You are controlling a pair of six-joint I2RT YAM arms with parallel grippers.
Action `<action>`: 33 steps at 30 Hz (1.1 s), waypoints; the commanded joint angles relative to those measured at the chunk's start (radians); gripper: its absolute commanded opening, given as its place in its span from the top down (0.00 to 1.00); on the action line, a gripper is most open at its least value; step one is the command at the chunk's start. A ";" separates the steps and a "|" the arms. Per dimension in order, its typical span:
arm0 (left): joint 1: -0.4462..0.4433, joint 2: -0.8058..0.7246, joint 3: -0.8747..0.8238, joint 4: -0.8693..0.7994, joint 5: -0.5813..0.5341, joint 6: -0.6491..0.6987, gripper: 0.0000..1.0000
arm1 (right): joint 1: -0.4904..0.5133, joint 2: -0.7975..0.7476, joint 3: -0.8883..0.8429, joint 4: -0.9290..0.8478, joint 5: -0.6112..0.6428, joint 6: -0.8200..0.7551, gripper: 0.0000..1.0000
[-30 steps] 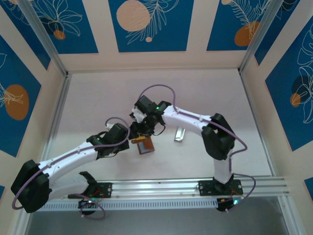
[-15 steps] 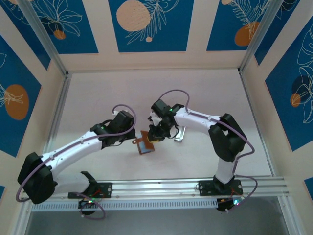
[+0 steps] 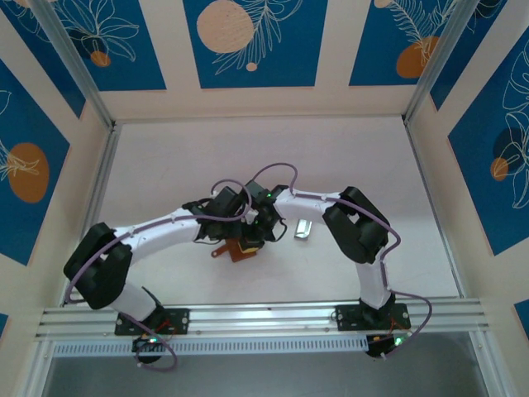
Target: Put the credit cards into the card holder
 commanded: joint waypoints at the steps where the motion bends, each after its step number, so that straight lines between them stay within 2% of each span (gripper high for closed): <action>1: -0.009 0.013 -0.026 0.035 0.004 -0.015 0.90 | 0.003 0.047 -0.020 0.002 0.018 0.011 0.96; 16: -0.009 -0.065 -0.203 0.103 -0.043 -0.091 0.92 | -0.044 0.045 -0.029 0.006 -0.039 0.009 0.95; 21: -0.009 -0.012 -0.180 0.098 -0.042 -0.073 0.92 | -0.046 0.020 -0.032 0.000 -0.035 0.001 0.95; 24: -0.010 0.007 -0.181 0.109 -0.040 -0.073 0.92 | -0.046 -0.050 -0.041 0.002 -0.035 -0.013 0.86; 29: -0.010 0.018 -0.201 0.119 -0.041 -0.076 0.93 | -0.080 -0.164 -0.063 -0.016 -0.017 -0.040 0.62; 33: -0.009 0.017 -0.222 0.130 -0.037 -0.082 0.93 | -0.128 -0.133 -0.073 -0.008 -0.035 -0.069 0.57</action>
